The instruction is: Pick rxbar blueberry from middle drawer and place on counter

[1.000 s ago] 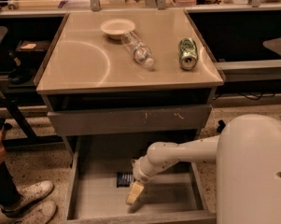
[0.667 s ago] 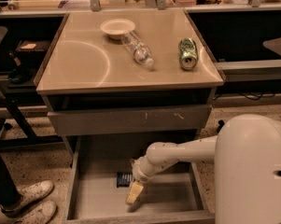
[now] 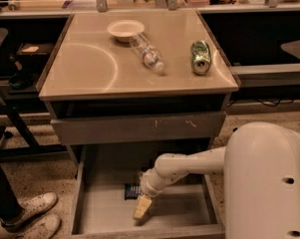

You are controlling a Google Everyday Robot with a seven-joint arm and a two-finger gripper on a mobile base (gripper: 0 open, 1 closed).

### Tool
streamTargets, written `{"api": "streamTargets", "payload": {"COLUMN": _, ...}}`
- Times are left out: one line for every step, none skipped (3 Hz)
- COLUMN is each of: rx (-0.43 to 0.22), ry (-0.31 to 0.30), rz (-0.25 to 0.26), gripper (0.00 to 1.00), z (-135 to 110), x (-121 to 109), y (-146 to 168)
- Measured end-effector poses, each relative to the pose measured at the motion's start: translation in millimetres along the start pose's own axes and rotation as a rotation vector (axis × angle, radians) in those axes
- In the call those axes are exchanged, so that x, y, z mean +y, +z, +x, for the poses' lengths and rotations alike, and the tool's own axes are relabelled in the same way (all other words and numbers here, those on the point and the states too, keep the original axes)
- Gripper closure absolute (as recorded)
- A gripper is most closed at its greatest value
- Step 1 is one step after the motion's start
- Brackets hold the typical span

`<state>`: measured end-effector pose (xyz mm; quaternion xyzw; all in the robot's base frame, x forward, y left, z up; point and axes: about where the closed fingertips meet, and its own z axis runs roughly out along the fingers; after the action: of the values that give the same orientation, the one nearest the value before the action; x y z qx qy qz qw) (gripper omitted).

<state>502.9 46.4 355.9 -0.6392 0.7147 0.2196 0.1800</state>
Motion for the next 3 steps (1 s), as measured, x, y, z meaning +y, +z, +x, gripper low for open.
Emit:
{"api": "streamTargets", "payload": {"rx": 0.006, "ry": 0.014, "rz": -0.018, "gripper": 0.0, "z": 6.4, "x": 0.5, "y": 14.5}}
{"api": "streamTargets", "payload": {"rx": 0.006, "ry": 0.015, "rz": -0.019, "gripper": 0.18, "z": 6.6, "x": 0.6, "y": 15.0}}
{"api": "streamTargets", "payload": {"rx": 0.006, "ry": 0.015, "rz": -0.019, "gripper": 0.42, "z": 6.6, "x": 0.7, "y": 15.0}}
